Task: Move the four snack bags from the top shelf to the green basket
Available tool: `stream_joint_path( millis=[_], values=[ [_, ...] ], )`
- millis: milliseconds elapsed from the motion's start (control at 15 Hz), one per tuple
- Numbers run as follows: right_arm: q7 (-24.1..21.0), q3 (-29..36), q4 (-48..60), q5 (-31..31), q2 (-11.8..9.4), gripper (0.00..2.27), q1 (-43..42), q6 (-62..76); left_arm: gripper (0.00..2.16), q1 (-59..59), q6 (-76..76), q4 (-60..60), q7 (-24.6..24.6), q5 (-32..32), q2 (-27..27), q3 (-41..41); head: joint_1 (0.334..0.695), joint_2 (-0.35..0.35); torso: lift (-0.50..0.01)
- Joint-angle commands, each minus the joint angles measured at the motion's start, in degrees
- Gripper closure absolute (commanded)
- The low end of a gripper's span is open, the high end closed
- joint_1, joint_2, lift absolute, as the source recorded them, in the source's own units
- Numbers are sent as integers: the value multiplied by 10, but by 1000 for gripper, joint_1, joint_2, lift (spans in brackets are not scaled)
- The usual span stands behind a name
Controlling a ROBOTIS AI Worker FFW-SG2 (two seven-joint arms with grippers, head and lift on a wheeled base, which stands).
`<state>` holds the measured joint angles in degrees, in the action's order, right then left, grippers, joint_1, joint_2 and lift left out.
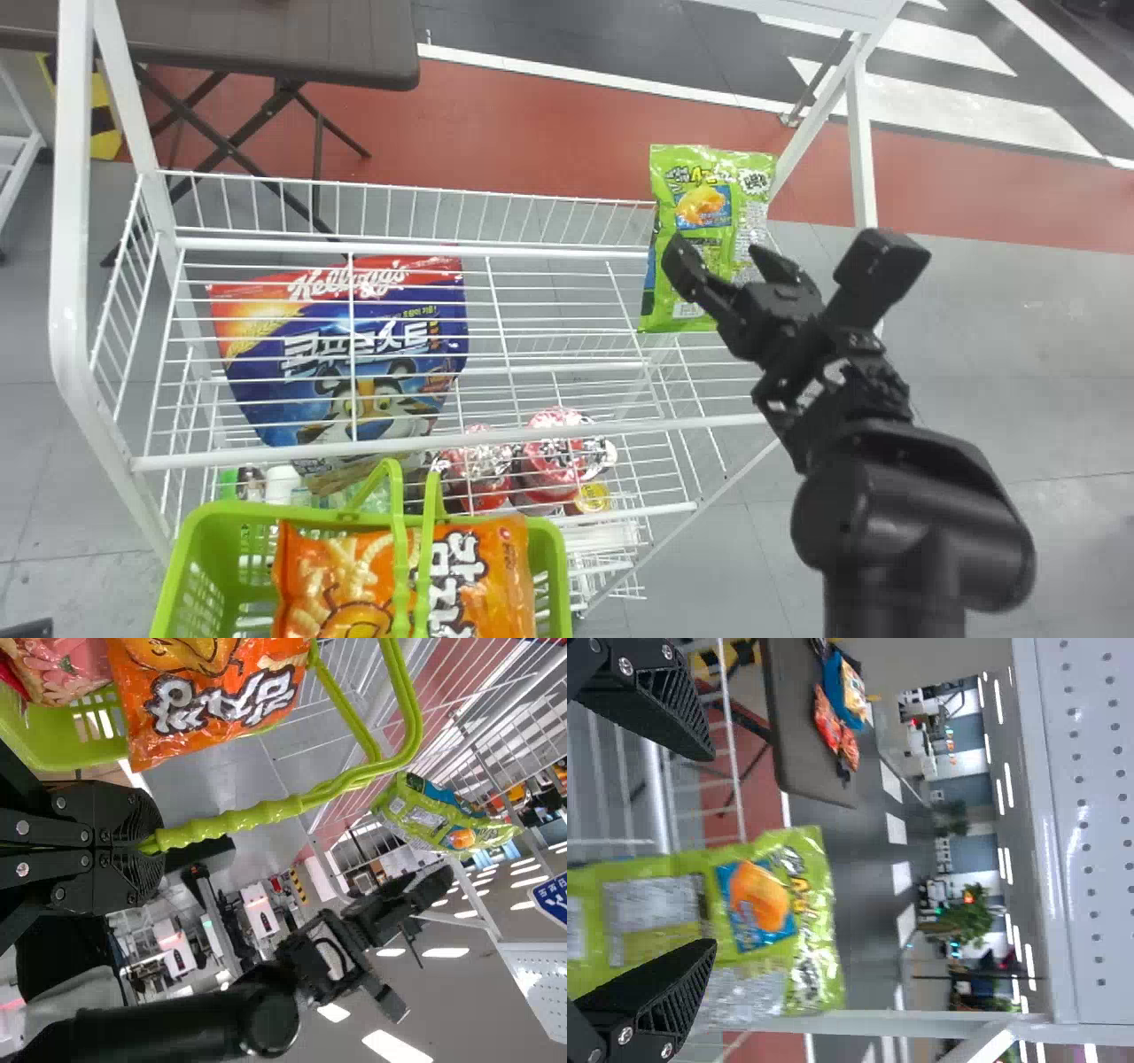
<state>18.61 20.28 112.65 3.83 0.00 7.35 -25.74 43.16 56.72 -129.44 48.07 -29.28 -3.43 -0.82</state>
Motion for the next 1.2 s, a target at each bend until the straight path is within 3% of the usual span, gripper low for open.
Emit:
stream_joint_path(
  millis=[0,200,467,533,600,667,733,1000,1133],
  values=[
    [-2,6,-61,-51,1,70,-49,19,1136,0,0,1,0,-2,-1,2,695,-350,0],
    [-16,22,-139,-85,-4,70,-99,33,1133,-1,0,1,0,-3,-2,3,695,-350,0],
    [13,30,-220,-83,-47,107,-147,-15,1133,-1,0,2,-4,-2,0,4,695,-350,0],
    [24,31,-228,-82,-47,306,-153,-23,1133,-1,0,2,-4,-2,0,4,695,-350,0],
    [36,31,-229,-86,-48,859,-153,-36,1133,-1,0,2,-5,-2,0,5,695,-350,0],
    [43,30,-228,-87,-47,1781,-153,-73,1133,-2,0,2,-5,-1,0,5,695,-350,0],
    [54,32,-225,-79,-47,2128,-153,-97,1133,-2,0,2,-6,-1,0,5,695,-350,0],
    [59,37,-184,-59,-44,2216,-133,-101,1133,-2,2,2,-5,-2,-1,6,695,-350,0],
    [58,35,-109,-25,-38,2216,-94,-129,1133,-3,2,2,-6,-2,-1,6,695,-350,0]
  ],
)
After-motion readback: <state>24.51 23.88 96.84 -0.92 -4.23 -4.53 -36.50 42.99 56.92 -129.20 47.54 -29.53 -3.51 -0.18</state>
